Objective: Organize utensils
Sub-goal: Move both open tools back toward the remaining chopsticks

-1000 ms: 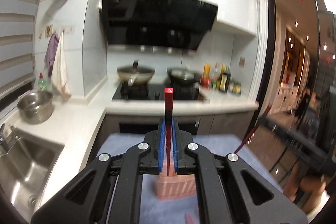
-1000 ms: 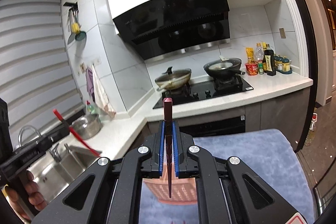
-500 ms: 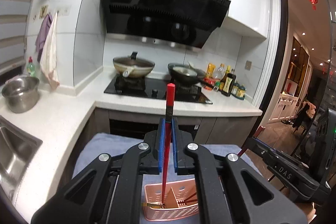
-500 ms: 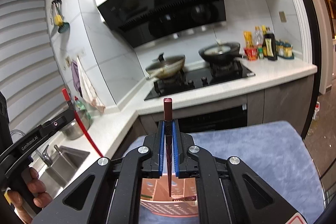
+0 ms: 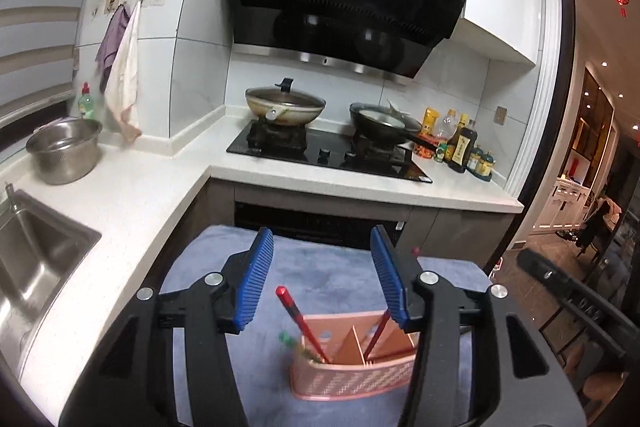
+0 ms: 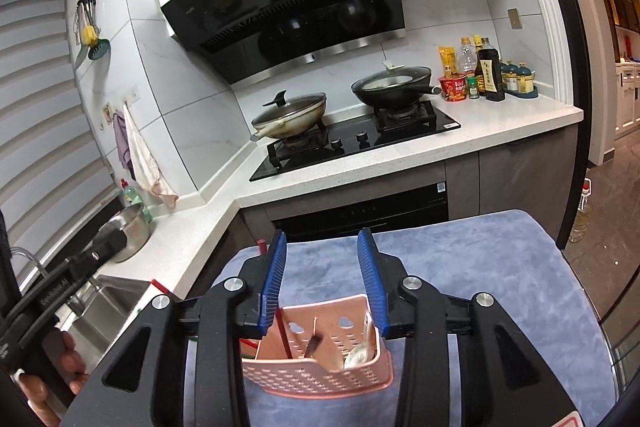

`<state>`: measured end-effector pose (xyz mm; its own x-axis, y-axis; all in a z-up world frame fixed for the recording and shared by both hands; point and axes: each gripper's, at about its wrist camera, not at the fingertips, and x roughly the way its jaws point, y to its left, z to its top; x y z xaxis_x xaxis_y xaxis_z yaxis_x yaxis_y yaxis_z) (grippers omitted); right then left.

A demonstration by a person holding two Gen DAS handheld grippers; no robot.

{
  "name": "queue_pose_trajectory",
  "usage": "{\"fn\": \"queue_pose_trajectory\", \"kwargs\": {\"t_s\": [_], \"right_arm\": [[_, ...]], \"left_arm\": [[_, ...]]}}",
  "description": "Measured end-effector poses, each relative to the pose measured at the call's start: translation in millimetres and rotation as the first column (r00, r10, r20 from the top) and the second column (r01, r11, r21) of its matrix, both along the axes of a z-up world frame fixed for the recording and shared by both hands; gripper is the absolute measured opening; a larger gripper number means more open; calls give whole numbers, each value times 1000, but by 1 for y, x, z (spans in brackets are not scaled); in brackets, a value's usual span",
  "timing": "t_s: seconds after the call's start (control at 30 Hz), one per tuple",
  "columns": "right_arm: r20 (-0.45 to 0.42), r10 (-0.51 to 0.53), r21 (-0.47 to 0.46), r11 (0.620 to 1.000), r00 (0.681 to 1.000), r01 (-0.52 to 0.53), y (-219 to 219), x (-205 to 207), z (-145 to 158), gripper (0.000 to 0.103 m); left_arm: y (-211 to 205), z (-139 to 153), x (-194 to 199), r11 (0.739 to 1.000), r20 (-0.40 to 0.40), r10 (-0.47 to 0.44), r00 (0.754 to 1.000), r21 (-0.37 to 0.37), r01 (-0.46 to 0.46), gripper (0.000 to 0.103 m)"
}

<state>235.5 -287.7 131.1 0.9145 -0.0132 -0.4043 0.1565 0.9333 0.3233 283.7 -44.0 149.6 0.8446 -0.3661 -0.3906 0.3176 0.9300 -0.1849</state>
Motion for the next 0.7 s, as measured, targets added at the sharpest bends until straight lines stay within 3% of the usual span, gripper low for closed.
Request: {"fn": "queue_pose_trajectory", "kwargs": {"t_s": [0.13,0.33,0.57,0.7], "right_arm": [[3,10,-5,1000,1000,-10,2,-24,3,42],[-46,33,-33,999,998,-35,14,-70,-15,43],[-200,31,-109,993,979,-53,33,-135,-74,43],[-294,13,-144,988,956,-58,43,-164,-112,43]], "left_arm": [[7,-4,-21,1000,-9,12,1000,27,-12,60],[15,-26,-65,998,-52,0,999,68,3,64],[20,-93,-120,987,-171,2,985,158,25,70],[22,-135,-142,984,-282,2,959,174,49,73]]}}
